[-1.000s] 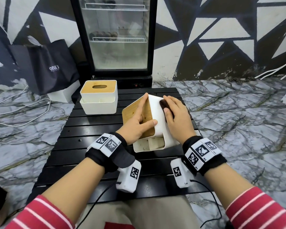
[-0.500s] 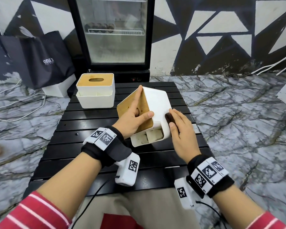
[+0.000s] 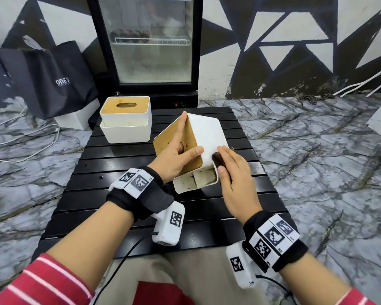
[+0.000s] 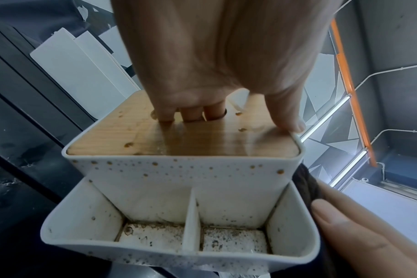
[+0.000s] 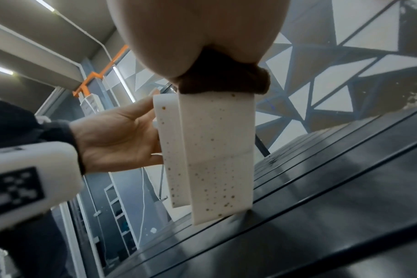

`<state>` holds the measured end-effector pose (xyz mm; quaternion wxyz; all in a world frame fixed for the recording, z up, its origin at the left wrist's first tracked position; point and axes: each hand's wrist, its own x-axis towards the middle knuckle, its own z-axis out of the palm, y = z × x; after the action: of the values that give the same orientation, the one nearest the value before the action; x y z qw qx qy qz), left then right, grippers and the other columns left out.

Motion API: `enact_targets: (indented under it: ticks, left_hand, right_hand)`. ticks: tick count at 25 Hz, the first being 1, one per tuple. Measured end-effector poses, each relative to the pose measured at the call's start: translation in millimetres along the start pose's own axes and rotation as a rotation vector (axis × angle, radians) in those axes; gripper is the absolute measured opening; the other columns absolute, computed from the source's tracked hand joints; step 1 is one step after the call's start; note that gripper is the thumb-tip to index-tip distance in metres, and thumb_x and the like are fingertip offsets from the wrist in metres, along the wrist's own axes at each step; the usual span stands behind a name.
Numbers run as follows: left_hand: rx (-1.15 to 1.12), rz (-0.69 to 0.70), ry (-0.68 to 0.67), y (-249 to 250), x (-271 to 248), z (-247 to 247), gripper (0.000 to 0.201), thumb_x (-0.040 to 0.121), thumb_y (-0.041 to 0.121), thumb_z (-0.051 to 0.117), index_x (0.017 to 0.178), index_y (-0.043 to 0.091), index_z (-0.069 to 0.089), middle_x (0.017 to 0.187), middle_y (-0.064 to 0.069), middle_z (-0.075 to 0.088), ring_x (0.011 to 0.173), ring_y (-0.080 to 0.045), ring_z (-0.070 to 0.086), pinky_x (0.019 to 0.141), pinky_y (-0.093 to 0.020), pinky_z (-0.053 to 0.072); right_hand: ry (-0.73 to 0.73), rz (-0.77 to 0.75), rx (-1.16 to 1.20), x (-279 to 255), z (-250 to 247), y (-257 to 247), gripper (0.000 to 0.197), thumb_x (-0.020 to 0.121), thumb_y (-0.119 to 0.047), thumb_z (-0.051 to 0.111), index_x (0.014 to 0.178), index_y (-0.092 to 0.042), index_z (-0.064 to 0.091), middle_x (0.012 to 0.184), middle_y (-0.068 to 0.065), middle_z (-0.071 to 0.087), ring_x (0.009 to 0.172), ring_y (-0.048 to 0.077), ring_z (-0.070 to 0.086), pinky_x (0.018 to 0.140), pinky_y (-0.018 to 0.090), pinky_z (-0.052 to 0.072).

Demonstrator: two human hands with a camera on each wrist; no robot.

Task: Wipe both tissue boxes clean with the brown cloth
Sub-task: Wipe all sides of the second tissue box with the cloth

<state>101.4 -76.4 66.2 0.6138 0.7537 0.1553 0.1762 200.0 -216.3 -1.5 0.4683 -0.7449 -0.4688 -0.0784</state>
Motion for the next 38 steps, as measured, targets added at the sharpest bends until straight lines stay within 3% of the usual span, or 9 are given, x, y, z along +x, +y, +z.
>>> enact_targets:
  ticks: [5,9,12,18,22,26,32,35,38]
  left_hand:
    - [0.024,0.000,0.028,-4.2,-2.5,-1.6,0.083,0.094,0.017,0.053,0.141,0.048,-0.008,0.097,-0.001,0.060,0.084,-0.006,0.060,0.067,-0.003,0.043]
    - [0.010,0.025,-0.011,-8.0,-0.8,-2.0,0.082,0.093,0.014,0.053,0.139,0.050,-0.004,0.101,0.003,0.061,0.080,0.009,0.062,0.071,-0.005,0.044]
    - [0.008,0.054,-0.053,-7.8,2.0,0.5,0.081,0.093,0.012,0.054,0.139,0.048,-0.002,0.109,0.004,0.058,0.087,0.010,0.061,0.075,-0.006,0.044]
    - [-0.014,0.041,-0.023,-10.5,2.4,-2.0,0.081,0.092,0.012,0.054,0.142,0.046,0.000,0.107,-0.003,0.061,0.088,0.001,0.061,0.075,-0.008,0.045]
    - [-0.005,0.060,-0.042,-11.8,5.8,1.0,0.080,0.093,0.011,0.054,0.139,0.048,-0.001,0.105,0.001,0.060,0.084,0.007,0.061,0.075,-0.007,0.044]
    - [-0.008,0.049,-0.015,-15.2,3.1,-3.6,0.078,0.092,0.016,0.055,0.134,0.054,0.001,0.111,-0.013,0.062,0.093,-0.012,0.060,0.080,-0.012,0.048]
    - [-0.045,0.087,-0.075,-16.7,3.9,0.0,0.078,0.092,0.012,0.055,0.131,0.055,0.004,0.119,-0.004,0.057,0.097,-0.002,0.059,0.087,-0.017,0.045]
    - [-0.060,0.083,-0.073,-17.0,4.8,0.9,0.080,0.091,0.010,0.056,0.130,0.057,0.005,0.109,0.001,0.060,0.089,0.001,0.060,0.081,-0.016,0.047]
    - [-0.069,0.074,-0.095,-17.3,4.1,2.7,0.081,0.090,0.014,0.060,0.129,0.062,0.008,0.122,0.000,0.058,0.105,-0.007,0.058,0.095,-0.024,0.047]
  right_hand:
    - [-0.013,0.020,0.019,0.7,-4.8,2.8,0.044,0.092,-0.028,0.035,0.134,-0.018,0.042,0.131,-0.012,0.036,0.123,0.007,0.032,0.105,0.005,0.013]
    - [-0.003,-0.044,0.001,5.1,1.2,-12.5,0.045,0.092,-0.030,0.033,0.134,-0.017,0.042,0.133,-0.007,0.042,0.122,0.012,0.033,0.107,0.015,0.017]
    - [0.003,-0.064,0.010,21.1,0.2,-17.3,0.043,0.093,-0.026,0.036,0.134,-0.017,0.042,0.136,0.002,0.045,0.123,0.017,0.036,0.107,0.016,0.018]
    - [-0.029,-0.044,0.025,16.4,1.7,-18.8,0.046,0.092,-0.033,0.032,0.136,-0.019,0.038,0.134,-0.009,0.038,0.124,0.011,0.031,0.107,0.011,0.014]
    - [-0.052,-0.027,0.023,28.1,0.0,-21.6,0.044,0.092,-0.024,0.036,0.136,-0.018,0.040,0.139,0.002,0.042,0.125,0.014,0.032,0.105,0.013,0.015]
    - [-0.073,-0.027,0.001,31.6,-0.5,-23.0,0.046,0.091,-0.025,0.036,0.136,-0.018,0.039,0.140,0.002,0.041,0.127,0.018,0.032,0.103,0.011,0.013]
    - [-0.066,-0.078,0.003,40.3,-1.5,-26.0,0.045,0.092,-0.022,0.035,0.136,-0.016,0.039,0.139,0.004,0.042,0.120,0.004,0.027,0.102,0.004,0.011]
    - [-0.082,-0.056,-0.006,48.7,-5.2,-21.8,0.047,0.091,-0.024,0.034,0.137,-0.015,0.038,0.141,0.005,0.041,0.122,0.006,0.029,0.101,0.004,0.010]
    - [-0.074,-0.026,-0.009,40.4,-3.8,-26.1,0.048,0.090,-0.024,0.033,0.137,-0.015,0.037,0.142,0.005,0.039,0.122,0.008,0.027,0.102,0.010,0.011]
